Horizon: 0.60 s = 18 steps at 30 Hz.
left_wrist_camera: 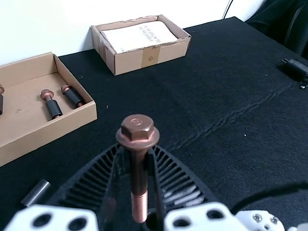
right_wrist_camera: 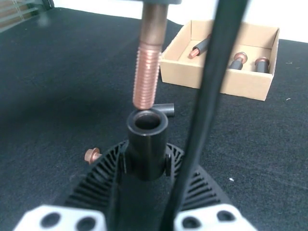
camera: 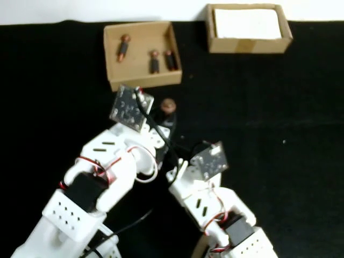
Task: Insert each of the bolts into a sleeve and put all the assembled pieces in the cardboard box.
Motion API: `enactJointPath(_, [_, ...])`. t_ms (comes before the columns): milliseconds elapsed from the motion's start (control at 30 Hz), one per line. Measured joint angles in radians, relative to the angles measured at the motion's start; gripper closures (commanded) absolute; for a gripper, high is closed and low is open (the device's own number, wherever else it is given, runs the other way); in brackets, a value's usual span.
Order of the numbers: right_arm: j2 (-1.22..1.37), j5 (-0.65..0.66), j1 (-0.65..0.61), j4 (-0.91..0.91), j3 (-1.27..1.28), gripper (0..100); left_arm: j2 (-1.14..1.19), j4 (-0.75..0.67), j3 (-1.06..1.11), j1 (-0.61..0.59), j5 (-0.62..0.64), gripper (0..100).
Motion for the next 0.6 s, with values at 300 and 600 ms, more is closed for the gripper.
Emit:
enactJointPath(300, [0.000,0.000,0.000,0.000,0.000,99.0,0.000,0.000,0.002,0.058,0.000,99])
enactJointPath(600, [0.000,0.000,0.000,0.000,0.000,99.0,0.002,0.002,0.002,0.055,0.000,99])
